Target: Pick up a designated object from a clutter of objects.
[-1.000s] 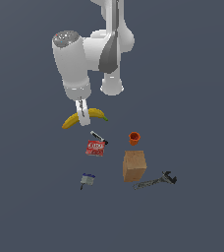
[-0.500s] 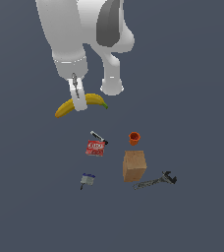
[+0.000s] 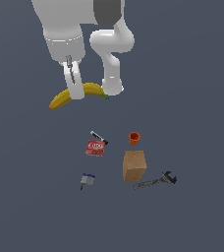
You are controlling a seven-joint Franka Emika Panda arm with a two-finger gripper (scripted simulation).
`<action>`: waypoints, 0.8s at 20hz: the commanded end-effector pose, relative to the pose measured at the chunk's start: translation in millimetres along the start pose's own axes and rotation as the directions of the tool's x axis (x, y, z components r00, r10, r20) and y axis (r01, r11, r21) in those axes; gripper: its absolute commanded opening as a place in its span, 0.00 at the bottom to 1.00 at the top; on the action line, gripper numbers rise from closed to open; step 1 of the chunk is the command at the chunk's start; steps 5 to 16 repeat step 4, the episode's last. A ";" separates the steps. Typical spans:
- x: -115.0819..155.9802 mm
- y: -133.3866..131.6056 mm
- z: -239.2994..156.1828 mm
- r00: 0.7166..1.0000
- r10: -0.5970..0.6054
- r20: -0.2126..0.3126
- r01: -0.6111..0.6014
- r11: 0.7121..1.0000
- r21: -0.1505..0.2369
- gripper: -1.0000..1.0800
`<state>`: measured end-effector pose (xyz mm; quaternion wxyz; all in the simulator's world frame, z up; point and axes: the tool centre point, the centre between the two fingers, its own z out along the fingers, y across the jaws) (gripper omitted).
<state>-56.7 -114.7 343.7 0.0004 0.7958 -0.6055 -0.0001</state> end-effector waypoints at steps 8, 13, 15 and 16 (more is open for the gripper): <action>0.3 -2.1 -9.0 1.000 0.000 0.000 0.000 1.000 0.001 0.00; 0.3 -2.1 -9.0 1.000 0.000 0.000 0.000 1.000 0.001 0.00; 0.3 -2.1 -9.0 1.000 0.000 0.000 0.000 1.000 0.001 0.00; 0.3 -2.1 -9.0 1.000 0.000 0.000 0.000 1.000 0.001 0.00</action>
